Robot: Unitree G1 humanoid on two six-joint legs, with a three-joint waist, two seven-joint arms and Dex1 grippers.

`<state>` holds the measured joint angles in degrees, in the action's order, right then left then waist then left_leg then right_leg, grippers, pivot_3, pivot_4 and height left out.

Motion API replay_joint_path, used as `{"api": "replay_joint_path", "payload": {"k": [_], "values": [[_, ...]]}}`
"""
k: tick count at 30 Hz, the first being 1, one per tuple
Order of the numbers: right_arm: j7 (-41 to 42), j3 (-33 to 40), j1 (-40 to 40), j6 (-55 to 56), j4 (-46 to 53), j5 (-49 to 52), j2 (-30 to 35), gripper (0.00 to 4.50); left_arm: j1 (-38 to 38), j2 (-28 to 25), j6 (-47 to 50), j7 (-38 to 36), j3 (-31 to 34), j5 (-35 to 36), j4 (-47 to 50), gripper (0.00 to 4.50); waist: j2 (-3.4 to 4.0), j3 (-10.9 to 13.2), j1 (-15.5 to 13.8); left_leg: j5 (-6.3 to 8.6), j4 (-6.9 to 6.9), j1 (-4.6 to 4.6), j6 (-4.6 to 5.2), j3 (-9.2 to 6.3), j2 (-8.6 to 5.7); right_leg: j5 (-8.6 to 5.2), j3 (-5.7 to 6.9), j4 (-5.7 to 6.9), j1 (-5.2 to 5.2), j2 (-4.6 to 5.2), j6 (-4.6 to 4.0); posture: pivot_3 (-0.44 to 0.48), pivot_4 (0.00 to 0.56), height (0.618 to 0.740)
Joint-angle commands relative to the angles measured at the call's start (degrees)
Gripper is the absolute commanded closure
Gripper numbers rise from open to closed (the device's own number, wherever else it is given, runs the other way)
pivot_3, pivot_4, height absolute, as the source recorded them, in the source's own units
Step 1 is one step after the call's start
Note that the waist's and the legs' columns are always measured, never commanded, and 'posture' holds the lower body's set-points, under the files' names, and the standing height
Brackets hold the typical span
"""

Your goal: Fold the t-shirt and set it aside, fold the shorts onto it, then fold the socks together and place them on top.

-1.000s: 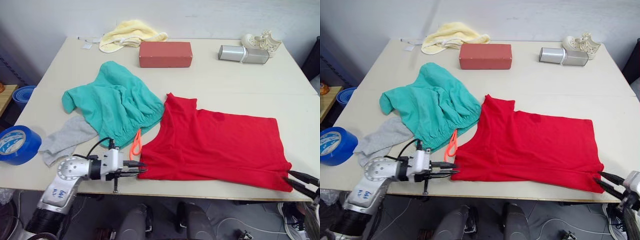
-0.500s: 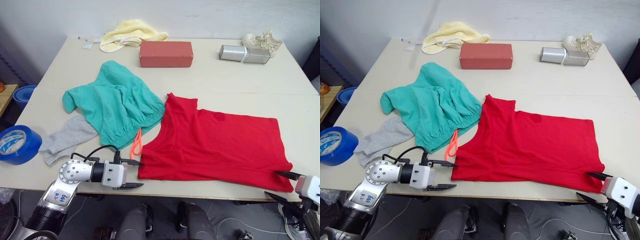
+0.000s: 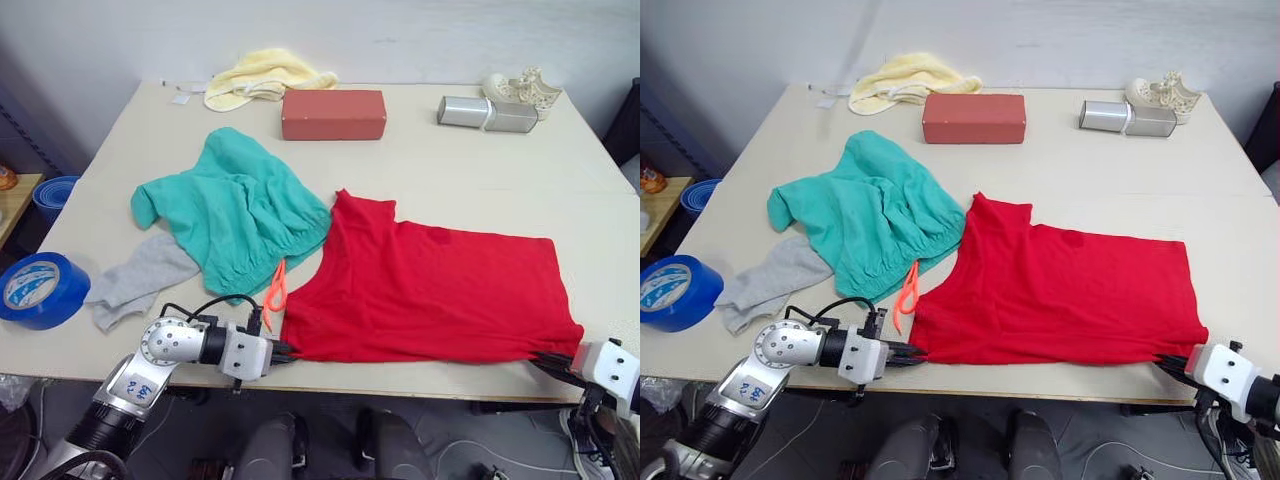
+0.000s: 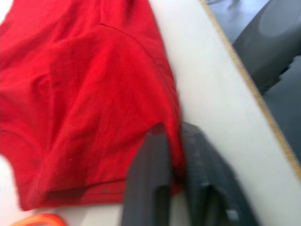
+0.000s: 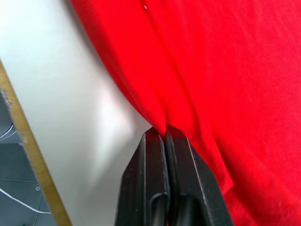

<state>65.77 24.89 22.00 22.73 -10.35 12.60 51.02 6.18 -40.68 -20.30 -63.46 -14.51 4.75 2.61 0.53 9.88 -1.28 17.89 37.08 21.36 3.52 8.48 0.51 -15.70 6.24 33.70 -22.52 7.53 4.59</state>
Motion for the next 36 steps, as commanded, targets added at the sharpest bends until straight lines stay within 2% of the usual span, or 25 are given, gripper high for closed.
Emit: {"api": "replay_joint_path", "payload": {"k": [1, 5, 11, 13, 21, 23, 27, 31, 36], "values": [[4.0, 1.9, 3.6, 0.3, 0.3, 3.0, 2.1, 4.50, -4.1, -3.6, 2.3, -4.0, -0.9, 2.0, 2.4, 4.47, 0.03, 0.0, 0.1, -0.05, -0.06, 0.00, -0.18, 0.00, 0.00, 0.07, 0.04, 0.07, -0.06, 0.00, 0.25, 0.000, 0.150, 0.740], [6.0, 3.6, 7.5, 0.1, 1.2, 4.7, 2.9, 4.50, -7.6, -6.2, 3.2, -4.6, 0.4, 5.0, 7.1, 4.47, 0.03, 0.0, 0.1, 0.18, -0.08, -0.06, -0.76, -0.05, 0.19, -0.41, 0.19, 0.22, -0.08, -0.16, 0.26, 0.000, 0.150, 0.740], [7.1, 5.1, 11.0, -1.9, 3.7, 6.3, 2.9, 4.50, -10.7, -7.6, 4.1, -4.4, 1.2, 6.8, 10.8, 4.47, -0.03, 0.0, 0.1, 0.42, 0.01, -0.05, -0.63, -0.05, 0.19, -0.56, 0.17, 0.21, -0.03, -0.15, 0.33, 0.000, 0.150, 0.740], [7.2, 5.5, 12.2, -2.8, 4.7, 6.5, 2.8, 4.50, -11.2, -7.6, 4.3, -4.3, 1.5, 7.3, 11.5, 4.47, -0.04, 0.0, 0.0, 0.61, 0.04, -0.06, -0.30, -0.05, 0.19, -0.54, 0.14, 0.21, -0.01, -0.14, 0.36, 0.000, 0.150, 0.740], [6.0, 7.1, 14.5, -5.4, 7.5, 7.1, 1.4, 4.50, -12.8, -7.6, 5.8, -3.3, 2.8, 7.6, 12.9, 4.47, -0.02, 0.0, 0.0, 0.59, -0.01, -0.07, -0.33, -0.05, 0.19, -0.57, 0.12, 0.21, -0.05, -0.13, 0.31, 0.000, 0.150, 0.740], [5.5, 8.1, 15.0, -9.5, 9.3, 10.2, 0.3, 4.50, -13.6, -7.8, 9.6, -3.4, 3.7, 10.8, 14.4, 4.47, -0.03, 0.0, 0.0, 0.58, 0.00, -0.07, -0.37, -0.05, 0.19, -0.57, 0.12, 0.21, -0.06, -0.14, 0.30, 0.000, 0.150, 0.740], [6.1, 9.2, 16.0, -14.8, 12.8, 13.2, 0.1, 3.54, -13.9, -8.6, 16.3, -4.0, 5.8, 15.8, 17.3, 3.49, 0.02, 0.1, 0.1, 0.59, 0.02, -0.05, -0.36, -0.05, 0.19, -0.57, 0.11, 0.22, -0.05, -0.13, 0.30, 0.000, 0.150, 0.740], [6.4, 10.3, 16.0, -16.7, 14.4, 13.2, 0.1, 2.22, -12.9, -9.1, 21.0, -3.8, 8.1, 18.0, 18.1, 2.27, 0.02, 0.1, 0.1, 0.59, 0.02, -0.08, -0.33, -0.06, 0.19, -0.57, 0.11, 0.22, -0.03, -0.13, 0.31, 0.000, 0.150, 0.740], [6.4, 17.1, 19.4, -23.5, 20.0, 16.8, -0.3, 0.44, -11.4, -14.1, 30.9, -6.6, 16.2, 26.3, 17.4, 0.63, 0.10, 0.1, 0.0, 0.58, 0.00, -0.02, -0.35, -0.08, 0.19, -0.58, 0.13, 0.25, -0.10, -0.14, 0.28, 0.000, 0.150, 0.740]]}}
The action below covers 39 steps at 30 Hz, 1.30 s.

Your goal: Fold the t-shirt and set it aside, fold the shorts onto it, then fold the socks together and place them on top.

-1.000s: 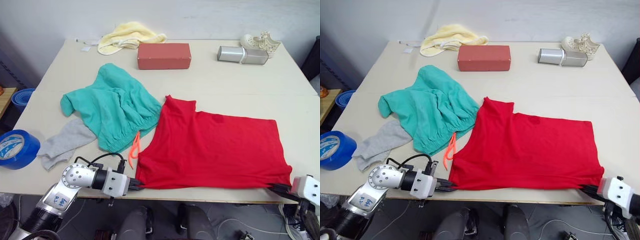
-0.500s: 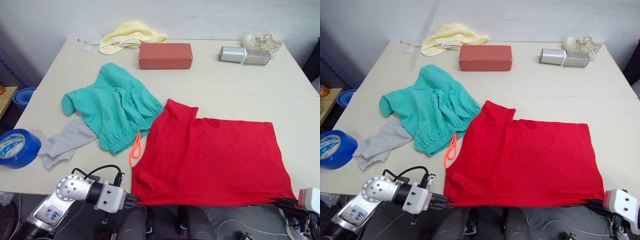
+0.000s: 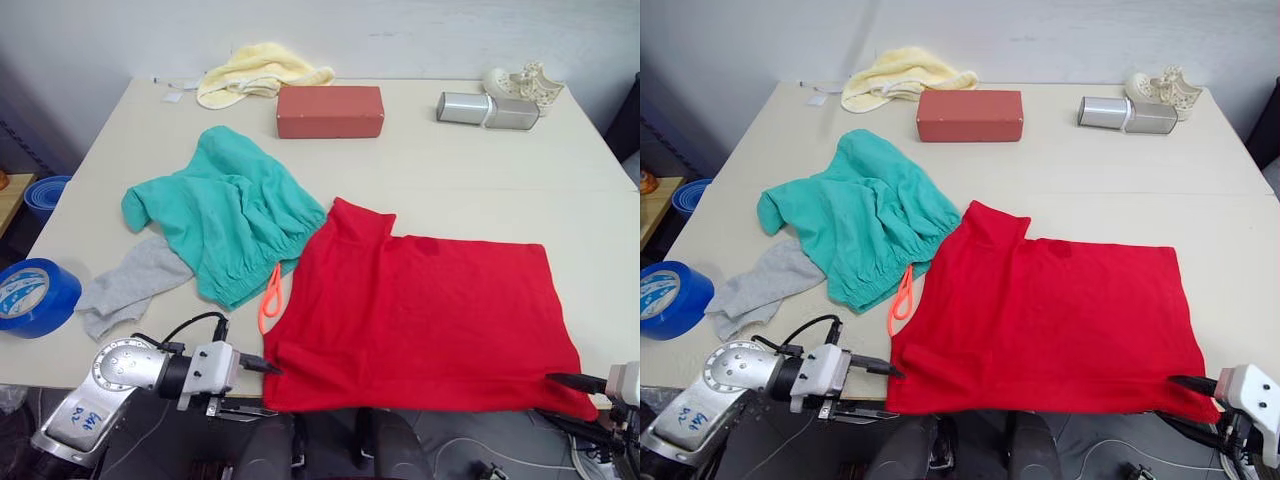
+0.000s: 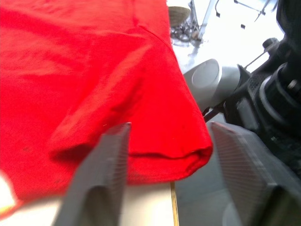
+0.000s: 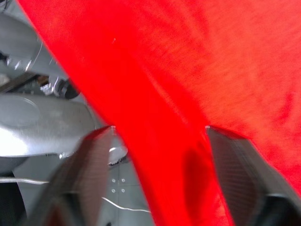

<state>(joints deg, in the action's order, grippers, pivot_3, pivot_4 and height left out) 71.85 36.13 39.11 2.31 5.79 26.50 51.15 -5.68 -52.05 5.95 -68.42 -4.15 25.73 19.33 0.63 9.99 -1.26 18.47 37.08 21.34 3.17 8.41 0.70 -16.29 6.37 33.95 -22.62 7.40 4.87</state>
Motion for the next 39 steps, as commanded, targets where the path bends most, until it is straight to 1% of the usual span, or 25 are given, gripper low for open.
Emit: {"api": "replay_joint_path", "payload": {"k": [1, 2, 4, 6, 10, 12, 16, 20, 22, 24, 27, 31, 32, 34, 36, 38, 39], "values": [[0.0, 7.1, 2.6, -4.3, 4.7, 3.7, -0.9, 0.11, 0.6, -3.3, 6.1, -1.9, 7.0, 6.4, 0.7, 0.30, 0.01, 0.0, 0.0, -0.05, 0.00, 0.00, -0.09, -0.02, 0.00, -0.01, 0.02, 0.00, 0.00, 0.00, -0.01, 0.000, 0.150, 0.740], [-0.7, 8.5, 2.7, -5.8, 5.7, 4.9, -1.6, 0.00, 0.7, -3.6, 7.3, -2.1, 8.1, 7.4, 0.6, 0.03, 0.01, 0.0, 0.0, -0.17, -0.01, 0.01, -0.31, -0.01, 0.00, -0.01, 0.02, 0.00, -0.01, 0.00, -0.01, 0.000, 0.150, 0.740], [-4.1, 12.2, 1.4, -9.5, 8.3, 8.5, -3.0, 0.00, 1.4, -3.8, 9.8, -2.0, 11.0, 9.7, 0.0, 0.03, -0.01, 0.0, 0.0, -0.16, -0.02, 0.01, -0.30, -0.02, 0.00, -0.02, 0.02, -0.03, 0.02, 0.00, -0.01, 0.000, 0.150, 0.740], [-9.0, 15.7, -1.4, -14.0, 11.1, 13.1, -4.1, 0.00, 3.5, -1.8, 12.1, 0.8, 14.4, 12.7, -1.1, 0.03, -0.02, 0.0, 0.0, -0.14, 0.01, 0.04, -0.28, -0.01, 0.00, -0.01, 0.01, -0.05, 0.01, 0.00, 0.00, 0.000, 0.150, 0.740], [-14.6, 17.6, -5.8, -17.8, 14.2, 15.4, -5.6, 0.00, 8.0, 2.1, 14.9, 5.5, 17.5, 14.5, -4.2, 0.03, -0.12, 0.1, 0.0, -0.15, 0.02, 0.02, -0.29, -0.02, -0.01, 0.03, -0.04, -0.02, 0.02, -0.01, 0.06, 0.000, 0.150, 0.740], [-17.5, 17.1, -7.9, -18.7, 15.7, 16.0, -7.2, 0.00, 9.8, 3.3, 16.2, 7.7, 18.4, 14.0, -6.2, 0.03, -0.13, 0.1, 0.0, -0.19, -0.02, 0.01, -0.36, -0.01, -0.01, 0.03, -0.02, 0.01, 0.00, -0.02, 0.06, 0.000, 0.150, 0.740], [-19.5, 14.3, -9.0, -19.3, 17.7, 15.6, -10.6, 0.00, 11.2, 5.0, 18.8, 9.8, 19.5, 14.9, -6.7, 0.03, -0.16, 0.1, 0.0, -0.19, -0.07, 0.14, -0.41, 0.01, -0.01, 0.00, 0.00, 0.02, -0.15, -0.06, 0.05, 0.000, 0.150, 0.740], [-21.6, 12.7, -10.0, -17.2, 16.7, 13.5, -13.9, 0.00, 9.2, 7.0, 19.5, 13.1, 21.1, 14.2, -4.7, 0.03, -0.19, 0.2, 0.0, -0.14, -0.01, 0.19, -0.36, 0.05, -0.04, 0.01, -0.01, -0.01, -0.14, -0.06, 0.08, 0.000, 0.150, 0.740], [-22.8, 11.3, -11.4, -16.0, 16.1, 12.4, -15.2, 0.00, 8.5, 7.0, 20.5, 14.0, 21.1, 13.6, -4.9, 0.03, -0.24, 0.2, 0.0, -0.13, 0.00, 0.18, -0.36, 0.05, -0.04, 0.02, -0.02, -0.01, -0.14, -0.07, 0.10, 0.000, 0.150, 0.740], [-23.7, 9.7, -13.3, -14.8, 15.1, 10.9, -16.1, 0.00, 9.3, 7.0, 20.7, 14.4, 20.0, 12.7, -5.4, 0.03, -0.24, 0.2, 0.1, -0.15, 0.03, 0.18, -0.38, 0.05, -0.04, 0.04, -0.03, 0.04, -0.14, -0.07, 0.13, 0.000, 0.150, 0.740], [-24.4, 7.5, -15.5, -13.1, 13.4, 8.4, -16.5, 0.00, 13.2, 7.6, 21.5, 15.1, 17.3, 11.3, -6.9, 0.03, -0.24, 0.2, 0.1, -0.22, 0.05, 0.14, -0.45, 0.05, -0.04, 0.06, -0.06, 0.11, -0.14, -0.06, 0.15, 0.000, 0.150, 0.740], [-25.1, 4.3, -20.9, -10.3, 9.0, 4.9, -15.2, 0.00, 24.3, 9.9, 25.1, 15.5, 10.8, 9.4, -11.6, 0.03, -0.25, 0.2, -0.2, -0.30, 0.13, 0.10, -0.50, 0.05, -0.08, 0.07, -0.06, 0.28, -0.14, -0.04, 0.14, 0.000, 0.150, 0.740], [-25.0, 4.0, -21.8, -9.9, 8.0, 4.3, -14.6, 0.00, 26.5, 10.4, 25.2, 15.4, 9.5, 8.4, -12.9, 0.03, -0.25, 0.2, -0.1, -0.31, 0.15, 0.11, -0.49, 0.05, -0.09, 0.08, -0.06, 0.31, -0.14, -0.04, 0.15, 0.000, 0.150, 0.740], [-24.5, 2.8, -25.4, -9.6, 3.8, 2.5, -12.1, 0.00, 33.6, 12.3, 25.9, 15.8, 5.1, 4.6, -18.2, 0.03, -0.30, 0.2, -0.1, -0.32, 0.15, 0.10, -0.47, 0.08, -0.10, 0.08, -0.07, 0.34, -0.12, -0.05, 0.16, 0.000, 0.150, 0.740], [-24.6, 0.4, -30.6, -9.3, -3.4, -0.5, -8.3, 0.00, 42.4, 16.0, 26.0, 15.6, 0.1, 0.7, -25.8, 0.03, -0.36, 0.2, -0.1, -0.35, 0.19, 0.12, -0.41, 0.13, -0.12, 0.09, -0.05, 0.38, -0.13, -0.09, 0.17, 0.000, 0.150, 0.740], [-25.2, -1.1, -34.1, -9.3, -7.5, -2.2, -6.5, 0.00, 47.5, 19.0, 24.9, 15.8, -2.3, -2.2, -31.3, 0.03, -0.50, 0.3, 0.0, -0.44, 0.36, 0.13, -0.25, 0.22, -0.16, 0.12, -0.05, 0.50, -0.11, -0.15, 0.23, 0.000, 0.150, 0.740], [-25.4, -1.7, -35.4, -9.9, -8.7, -2.5, -5.9, 0.00, 49.4, 20.4, 24.1, 15.9, -3.1, -3.5, -33.5, 0.03, -0.50, 0.3, 0.0, -0.58, 0.37, 0.16, -0.01, 0.23, -0.16, 0.14, -0.06, 0.50, -0.13, -0.15, 0.26, 0.000, 0.150, 0.740]]}}
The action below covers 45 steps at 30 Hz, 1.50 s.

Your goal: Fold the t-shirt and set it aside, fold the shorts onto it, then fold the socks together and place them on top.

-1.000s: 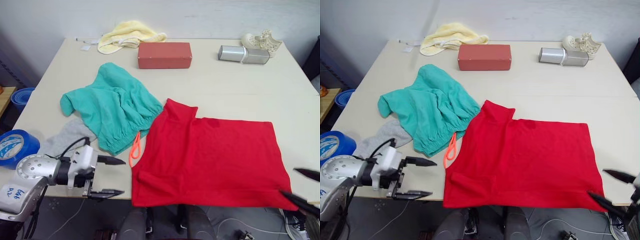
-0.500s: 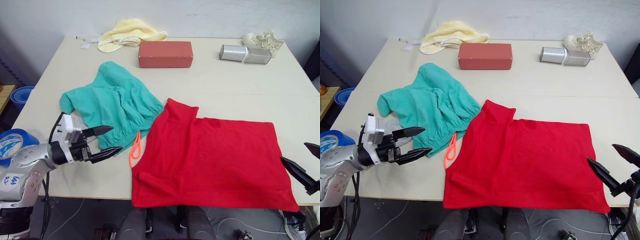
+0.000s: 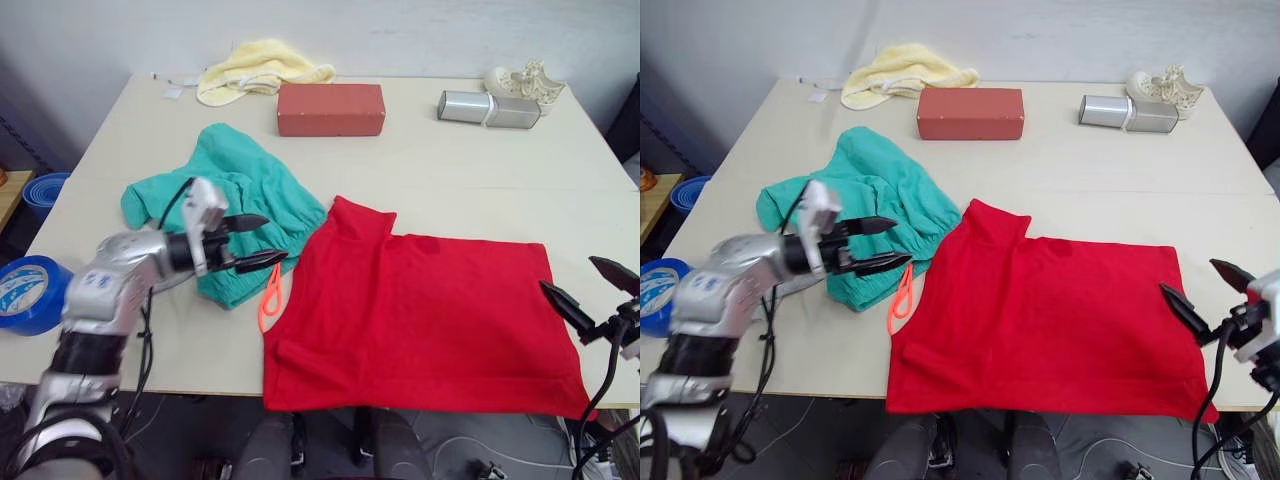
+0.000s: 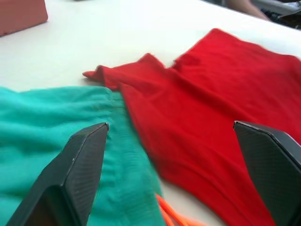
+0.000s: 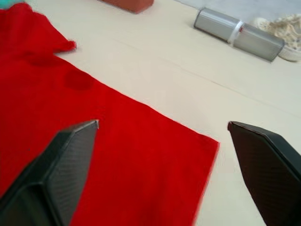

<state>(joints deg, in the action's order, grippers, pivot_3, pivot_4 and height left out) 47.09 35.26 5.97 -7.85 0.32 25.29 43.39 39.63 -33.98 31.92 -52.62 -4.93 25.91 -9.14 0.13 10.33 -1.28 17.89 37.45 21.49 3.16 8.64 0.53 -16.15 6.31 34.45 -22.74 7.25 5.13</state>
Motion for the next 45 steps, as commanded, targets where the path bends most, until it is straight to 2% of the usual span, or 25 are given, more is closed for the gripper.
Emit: {"api": "replay_joint_path", "payload": {"k": [1, 7, 17, 20, 27, 30, 37, 40, 42, 45], "values": [[-0.6, -1.5, -3.3, -0.7, -4.3, -1.5, 2.4, 0.00, 6.0, 3.7, -1.8, 0.9, -2.9, -4.7, -7.3, 0.03, -0.03, 0.0, 0.0, -0.02, 0.01, -0.01, 0.03, 0.00, 0.01, 0.00, -0.01, 0.01, 0.00, 0.00, 0.00, 0.000, 0.150, 0.740], [0.9, -6.6, -10.5, -5.6, -14.1, -3.8, 6.9, 0.00, 17.1, 11.8, -6.2, 3.9, -5.0, -11.6, -24.9, 0.03, -0.22, 0.1, 0.3, -0.17, 0.17, 0.08, 0.08, 0.00, 0.09, -0.01, -0.01, 0.16, -0.02, -0.14, -0.01, 0.000, 0.150, 0.740], [5.0, -14.1, -24.2, -11.7, -29.9, -6.8, 12.1, 0.00, 29.0, 20.2, -13.2, 6.7, -1.3, -15.8, -50.0, 0.03, -0.43, 0.3, 1.1, -0.15, 0.48, 0.19, 0.08, -0.08, 0.09, 0.00, 0.03, 0.35, -0.14, 0.09, 0.01, 0.000, 0.150, 0.740], [4.7, -16.5, -29.1, -12.4, -34.9, -8.7, 12.7, 0.00, 31.4, 22.2, -16.0, 8.1, -0.7, -17.5, -55.7, 0.03, -0.44, 0.3, 1.3, -0.21, 0.76, 0.88, 0.15, -0.09, 0.02, 0.04, 0.03, 0.65, -0.83, 0.18, 0.07, 0.000, 0.150, 0.740], [7.1, -21.8, -37.6, -13.8, -42.3, -11.5, 11.0, 0.00, 33.9, 25.4, -19.5, 8.0, -0.7, -21.5, -61.3, 0.03, -0.45, 0.3, 1.4, -0.25, 0.76, 0.94, 0.15, -0.06, -0.02, 0.06, 0.11, 0.63, -0.88, 0.15, 0.08, 0.000, 0.150, 0.740], [7.2, -23.8, -40.9, -13.0, -45.6, -12.9, 9.2, 0.00, 34.3, 26.0, -20.3, 8.7, 0.1, -22.4, -62.3, 0.64, -0.45, 0.3, 1.6, -0.26, 0.80, 0.94, 0.17, -0.05, -0.04, 0.08, 0.14, 0.64, -0.88, 0.17, 0.11, 0.000, 0.150, 0.740], [7.1, -26.7, -45.9, -10.7, -51.3, -15.5, 6.5, 0.00, 34.2, 26.2, -20.7, 8.8, 1.6, -23.6, -63.1, 2.94, -0.45, 0.3, 1.6, -0.27, 0.81, 0.94, 0.14, -0.05, -0.04, 0.08, 0.12, 0.70, -0.90, 0.17, 0.11, 0.000, 0.150, 0.740], [6.5, -26.8, -46.8, -10.1, -52.5, -16.0, 5.8, 0.61, 33.8, 26.0, -21.3, 9.0, 2.3, -23.8, -62.9, 3.94, -0.45, 0.3, 1.6, -0.27, 0.81, 0.95, 0.14, -0.05, -0.04, 0.08, 0.13, 0.69, -0.89, 0.17, 0.11, 0.000, 0.150, 0.740], [5.4, -26.5, -47.8, -8.6, -53.7, -16.4, 5.3, 1.28, 33.4, 25.9, -22.2, 9.0, 3.0, -23.8, -62.7, 4.50, -0.45, 0.3, 1.6, -0.27, 0.82, 0.94, 0.14, -0.05, -0.04, 0.08, 0.15, 0.70, -0.89, 0.17, 0.11, 0.000, 0.150, 0.740], [3.9, -26.0, -48.7, -6.0, -55.3, -17.0, 5.2, 2.37, 32.7, 25.7, -26.2, 8.9, 4.5, -23.0, -61.8, 4.50, -0.45, 0.3, 1.7, -0.28, 0.84, 0.93, 0.13, -0.05, -0.04, 0.08, 0.14, 0.75, -0.89, 0.18, 0.11, 0.000, 0.150, 0.740]]}}
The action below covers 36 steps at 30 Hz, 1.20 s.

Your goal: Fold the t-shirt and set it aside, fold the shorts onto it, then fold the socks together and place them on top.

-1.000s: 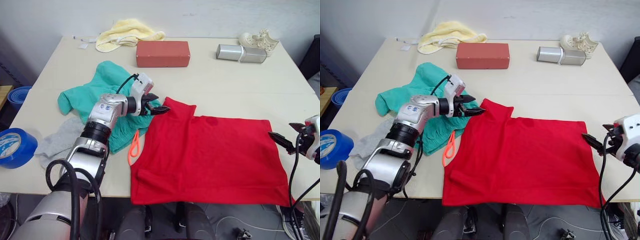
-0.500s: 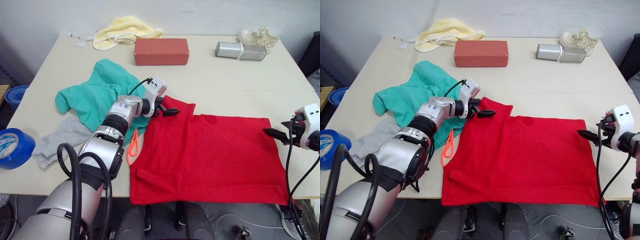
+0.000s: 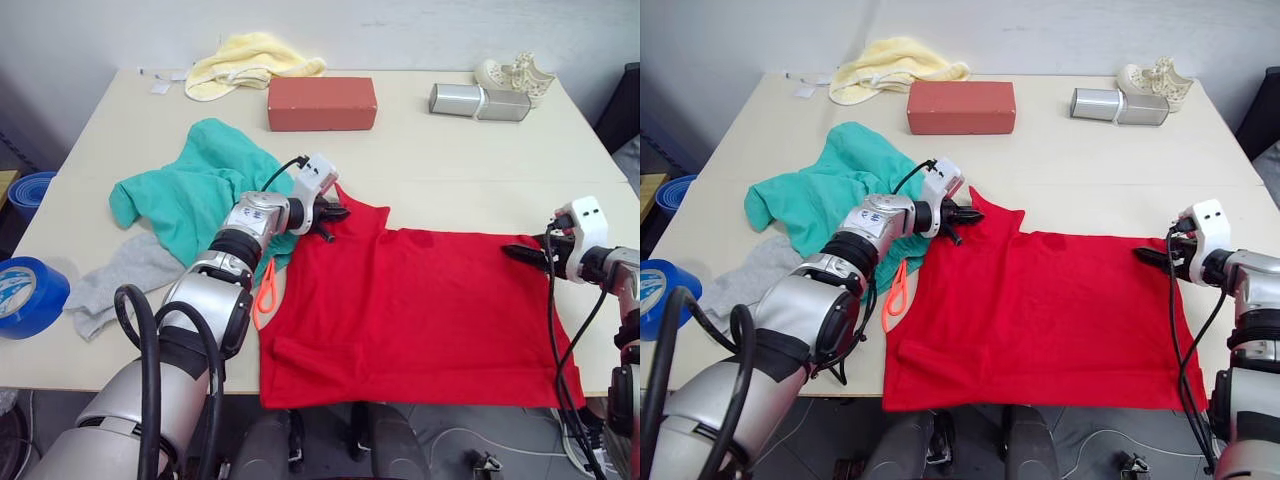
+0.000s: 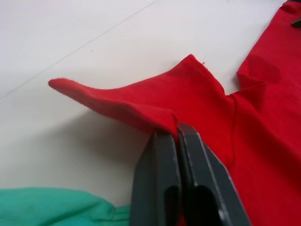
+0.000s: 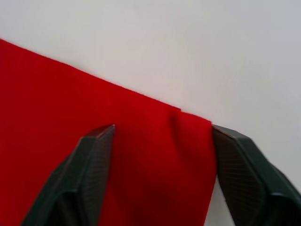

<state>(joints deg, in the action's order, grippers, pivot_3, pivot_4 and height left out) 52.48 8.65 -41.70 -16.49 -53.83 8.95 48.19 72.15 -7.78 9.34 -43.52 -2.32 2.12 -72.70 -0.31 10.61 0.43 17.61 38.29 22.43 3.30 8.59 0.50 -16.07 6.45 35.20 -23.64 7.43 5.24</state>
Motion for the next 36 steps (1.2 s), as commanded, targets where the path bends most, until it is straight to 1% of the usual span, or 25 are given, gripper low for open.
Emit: {"api": "replay_joint_path", "payload": {"k": [1, 5, 6, 10, 13, 19, 22, 26, 31, 36], "values": [[-1.9, 0.8, -1.1, 3.9, -1.6, -0.8, 0.4, 2.75, 0.1, -0.6, -4.8, -0.4, 2.3, 0.9, 2.0, 4.50, 0.00, 0.0, 0.0, -0.01, 0.00, 0.00, -0.01, 0.00, 0.00, 0.00, -0.01, 0.01, 0.00, 0.00, 0.00, 0.000, 0.150, 0.740], [-2.3, 1.4, -0.6, 7.8, -1.8, -0.6, 0.6, 4.24, -0.7, -1.4, -8.9, -1.8, 4.1, 1.4, 3.0, 4.50, 0.00, 0.0, 0.2, -0.01, -0.01, 0.00, -0.03, 0.00, 0.00, 0.00, -0.01, 0.02, -0.01, 0.00, 0.00, 0.000, 0.150, 0.740], [-2.0, 1.6, -0.4, 8.7, -1.6, -0.5, 0.8, 4.48, -1.1, -1.7, -9.8, -2.5, 4.4, 1.6, 3.3, 4.50, 0.00, 0.0, 0.2, -0.01, -0.01, 0.00, -0.03, 0.00, 0.00, 0.00, 0.00, 0.02, -0.01, -0.01, 0.00, 0.000, 0.150, 0.740], [-0.5, 4.5, 1.5, 12.6, 0.8, 1.7, 2.5, 4.48, -3.2, -3.0, -14.1, -5.9, 5.1, 2.1, 5.6, 4.50, 0.00, 0.0, 0.5, -0.02, -0.02, 0.00, -0.02, 0.01, -0.01, 0.00, 0.08, 0.23, 0.00, -0.01, 0.00, 0.000, 0.150, 0.740], [0.8, 5.2, 3.7, 14.7, 2.4, 2.0, 3.5, 4.48, -4.7, -3.8, -16.4, -7.2, 5.0, 2.0, 7.3, 4.50, 0.00, 0.0, 0.5, -0.03, -0.01, 0.01, 0.00, 0.01, -0.04, 0.00, 0.19, 0.26, 0.00, -0.01, 0.01, 0.000, 0.150, 0.740], [2.4, 7.9, 10.8, 16.5, 7.8, 4.1, 4.4, 4.48, -10.2, -5.0, -22.3, -10.9, 3.7, 1.8, 13.8, 4.50, 0.00, 0.0, 0.6, -0.03, -0.01, -0.02, 0.01, 0.02, -0.03, 0.01, 0.20, 0.25, 0.02, 0.01, 0.02, 0.000, 0.150, 0.740], [3.3, 10.1, 15.2, 18.2, 11.4, 5.9, 4.3, 4.48, -13.2, -5.3, -24.7, -12.3, 3.5, 2.5, 18.2, 4.50, 0.00, 0.0, 0.6, -0.04, 0.04, -0.03, 0.02, 0.02, -0.03, 0.01, 0.13, 0.23, 0.02, 0.03, 0.02, 0.000, 0.150, 0.740], [6.1, 14.5, 24.2, 21.7, 18.2, 9.5, 3.5, 4.48, -18.8, -6.5, -31.5, -14.4, 2.0, 2.2, 26.4, 4.50, 0.01, 0.0, 0.4, -0.04, 0.02, -0.06, 0.02, -0.02, -0.03, 0.01, -0.05, 0.15, 0.04, 0.07, 0.02, 0.000, 0.150, 0.740], [6.6, 18.2, 31.6, 24.3, 22.5, 12.8, 1.5, 4.48, -24.9, -8.1, -34.6, -14.6, 0.2, 2.1, 32.7, 4.50, 0.01, 0.0, 0.2, -0.04, 0.03, -0.13, 0.01, -0.01, -0.05, 0.03, -0.13, 0.15, 0.10, 0.08, 0.00, 0.000, 0.150, 0.740], [6.8, 19.4, 38.0, 25.5, 27.6, 14.6, -0.8, 4.48, -30.9, -10.3, -36.0, -14.2, -1.2, 1.6, 37.9, 4.50, 0.03, 0.0, 0.0, -0.03, -0.02, -0.18, 0.00, -0.02, -0.02, 0.06, -0.14, 0.17, 0.10, 0.08, -0.03, 0.000, 0.150, 0.740]]}}
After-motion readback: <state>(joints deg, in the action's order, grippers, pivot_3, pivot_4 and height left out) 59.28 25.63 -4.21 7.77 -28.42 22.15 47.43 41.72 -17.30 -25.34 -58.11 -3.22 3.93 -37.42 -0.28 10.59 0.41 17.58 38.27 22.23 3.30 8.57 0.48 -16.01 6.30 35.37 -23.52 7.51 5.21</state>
